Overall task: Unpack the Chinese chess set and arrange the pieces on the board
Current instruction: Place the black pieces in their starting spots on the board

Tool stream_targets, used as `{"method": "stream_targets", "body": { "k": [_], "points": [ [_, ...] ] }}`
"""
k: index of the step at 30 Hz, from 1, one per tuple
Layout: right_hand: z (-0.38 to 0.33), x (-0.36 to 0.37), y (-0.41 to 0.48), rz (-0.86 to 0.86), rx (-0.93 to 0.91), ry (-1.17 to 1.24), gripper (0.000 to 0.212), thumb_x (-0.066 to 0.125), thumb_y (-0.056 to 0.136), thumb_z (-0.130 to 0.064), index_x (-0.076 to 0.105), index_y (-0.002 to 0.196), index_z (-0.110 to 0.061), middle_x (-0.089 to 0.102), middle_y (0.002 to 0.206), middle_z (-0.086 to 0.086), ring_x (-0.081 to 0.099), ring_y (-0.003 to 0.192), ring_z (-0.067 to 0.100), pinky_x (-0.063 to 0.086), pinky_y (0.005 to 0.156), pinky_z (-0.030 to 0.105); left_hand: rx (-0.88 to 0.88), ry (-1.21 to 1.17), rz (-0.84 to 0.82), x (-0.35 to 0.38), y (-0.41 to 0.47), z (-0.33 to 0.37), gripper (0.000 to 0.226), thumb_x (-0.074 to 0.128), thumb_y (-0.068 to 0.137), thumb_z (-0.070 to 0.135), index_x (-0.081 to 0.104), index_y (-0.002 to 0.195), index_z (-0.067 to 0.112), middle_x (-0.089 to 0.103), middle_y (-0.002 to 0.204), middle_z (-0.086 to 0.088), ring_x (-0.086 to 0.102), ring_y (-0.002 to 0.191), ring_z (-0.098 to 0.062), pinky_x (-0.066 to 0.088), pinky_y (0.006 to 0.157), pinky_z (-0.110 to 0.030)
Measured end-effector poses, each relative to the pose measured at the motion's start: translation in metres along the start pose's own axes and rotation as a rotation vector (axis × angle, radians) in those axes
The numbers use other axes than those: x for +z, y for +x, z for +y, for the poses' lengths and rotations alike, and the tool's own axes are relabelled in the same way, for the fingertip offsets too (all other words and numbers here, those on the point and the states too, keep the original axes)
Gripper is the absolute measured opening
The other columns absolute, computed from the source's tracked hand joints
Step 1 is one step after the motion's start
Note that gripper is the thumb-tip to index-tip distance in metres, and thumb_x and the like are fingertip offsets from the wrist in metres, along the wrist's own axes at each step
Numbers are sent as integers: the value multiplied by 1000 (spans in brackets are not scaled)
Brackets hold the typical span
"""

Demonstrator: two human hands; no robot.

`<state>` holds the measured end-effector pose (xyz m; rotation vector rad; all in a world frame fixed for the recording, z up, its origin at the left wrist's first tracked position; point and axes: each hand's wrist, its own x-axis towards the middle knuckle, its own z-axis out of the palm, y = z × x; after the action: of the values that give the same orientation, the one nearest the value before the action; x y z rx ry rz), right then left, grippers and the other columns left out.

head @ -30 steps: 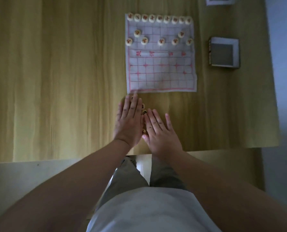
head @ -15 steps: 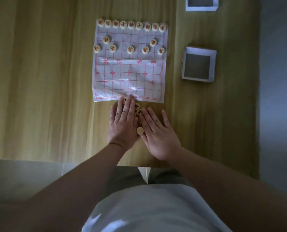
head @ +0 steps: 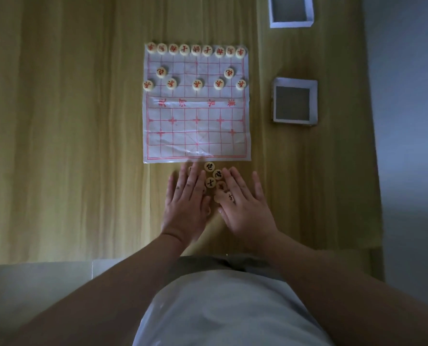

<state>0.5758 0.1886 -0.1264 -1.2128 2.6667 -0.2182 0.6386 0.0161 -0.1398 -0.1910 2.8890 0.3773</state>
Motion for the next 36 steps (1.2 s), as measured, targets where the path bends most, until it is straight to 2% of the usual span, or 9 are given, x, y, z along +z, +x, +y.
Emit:
{"method": "stream_targets", "body": {
  "k": [3,7,9,11,14,19,23,29,36],
  "points": [
    [-4,-3,1,23,3,5,16,66,95,-24,63,111,-20,36,159,16,27,151,34,17,119,66,44,-12,-18,-2,0,-10,62,13,105,43,28,155,10,14,166,-6,4,153,-28,14,121,-54],
    [-14,-7,4,65,66,37,12,62,97,-21,67,106,-15,52,145,15,42,141,32,32,114,61,50,-23,-6,-13,2,-26,60,17,105,45,33,154,15,18,165,-2,3,154,-25,11,122,-52],
    [-15,-8,4,110,41,54,12,61,96,-19,69,103,-13,58,130,13,50,128,32,41,105,56,57,-66,40,-24,2,-32,60,14,105,47,42,149,16,28,162,0,11,153,-24,14,122,-52],
    [-16,-9,4,122,7,51,14,58,95,-21,69,99,-13,60,123,11,52,120,32,44,99,51,63,-111,112,-30,-1,-37,52,25,104,41,51,143,17,39,156,1,23,150,-24,19,120,-50],
    [-15,-9,7,150,24,30,8,67,91,-21,71,92,-13,61,115,11,55,110,32,46,90,48,35,-149,197,-33,-3,-43,38,42,98,31,61,129,17,51,146,1,39,138,-23,28,114,-43],
    [-11,-6,6,153,55,25,14,74,87,-24,71,94,-13,63,111,12,59,103,32,48,86,47,-151,-174,182,-38,-19,-38,26,46,94,28,64,109,19,63,118,-1,56,108,-30,38,94,-40],
    [-5,-11,7,168,105,70,15,70,89,-19,66,103,-14,61,107,12,60,95,32,48,81,46,-331,-235,98,-44,-29,-30,22,57,93,15,63,114,14,62,115,-8,57,105,-33,42,94,-42],
    [10,-17,1,57,148,174,11,55,98,-19,60,107,-17,56,112,8,54,102,29,45,88,46,-455,-221,-111,-58,-26,-18,41,52,97,32,47,136,20,48,136,-2,48,123,-26,40,102,-40],
    [4,-25,-7,-46,-133,109,36,61,90,-49,60,101,-14,59,101,7,56,93,27,44,81,42,-488,-196,-196,-67,-14,-13,42,53,92,30,48,133,23,44,135,0,51,117,-25,45,93,-38]
  ]
}}
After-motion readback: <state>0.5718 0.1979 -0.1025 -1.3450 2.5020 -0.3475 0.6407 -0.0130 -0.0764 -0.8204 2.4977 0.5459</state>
